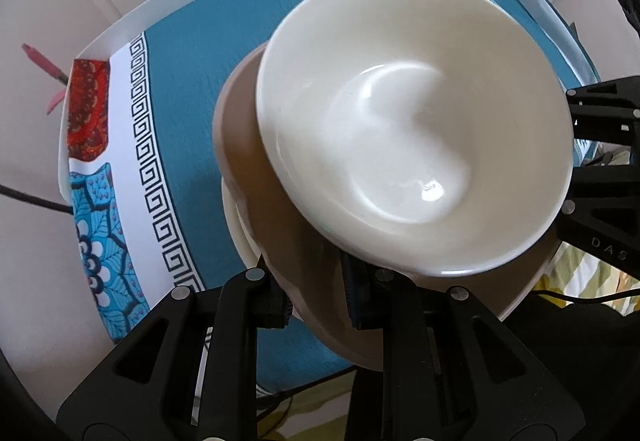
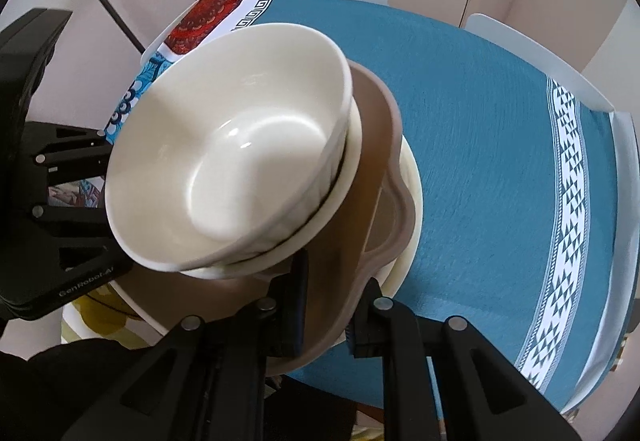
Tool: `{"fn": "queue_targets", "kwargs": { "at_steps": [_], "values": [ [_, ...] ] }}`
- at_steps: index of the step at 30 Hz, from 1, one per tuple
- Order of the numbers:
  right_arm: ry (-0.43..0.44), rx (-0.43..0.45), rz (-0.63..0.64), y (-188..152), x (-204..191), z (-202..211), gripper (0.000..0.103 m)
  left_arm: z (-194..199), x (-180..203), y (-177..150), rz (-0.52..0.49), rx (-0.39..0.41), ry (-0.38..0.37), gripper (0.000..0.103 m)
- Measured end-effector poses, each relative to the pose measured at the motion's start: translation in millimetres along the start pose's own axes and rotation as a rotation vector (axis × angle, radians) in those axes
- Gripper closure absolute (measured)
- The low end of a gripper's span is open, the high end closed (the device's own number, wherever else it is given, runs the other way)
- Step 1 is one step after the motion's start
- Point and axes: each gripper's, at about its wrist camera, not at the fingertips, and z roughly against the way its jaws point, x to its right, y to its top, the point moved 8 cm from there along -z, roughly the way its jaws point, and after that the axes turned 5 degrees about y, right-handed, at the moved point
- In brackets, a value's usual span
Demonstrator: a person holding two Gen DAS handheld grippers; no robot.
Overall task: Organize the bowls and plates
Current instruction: 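Lift the dish with bowls and carry it over the plate stack, then lower the dish with bowls onto the plates and open the left tool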
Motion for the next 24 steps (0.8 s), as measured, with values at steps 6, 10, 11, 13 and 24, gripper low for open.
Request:
{"fn": "queue_targets", "kwargs": {
  "at_steps": [6,10,11,13,24],
  "values": [
    [0.004,-0.024,-0.015,1,-1,-4,0.087,-3,1,2,-0.013,-0.030,-0.006,0.085],
    [-0.012,-0.049,-0.005,3,-4,-6,0.085,-4,2,3,-0.036,-0.067,-0.031,0.085],
    [-0.015,-0.054,-0.003,3,-4,-7,0.084,-5,2,3,-0.039,-0.074,-0.036,0.085],
    [-0.020,-0.066,0.000,4,-6,-7,0.083,-5,2,3,-0.046,-0.095,-0.058,0.085],
    [-0.039,-0.134,-0.011,10,-5,-5,0.080,2,-8,9,-0.066,-0.174,-0.152,0.084]
  ]
}}
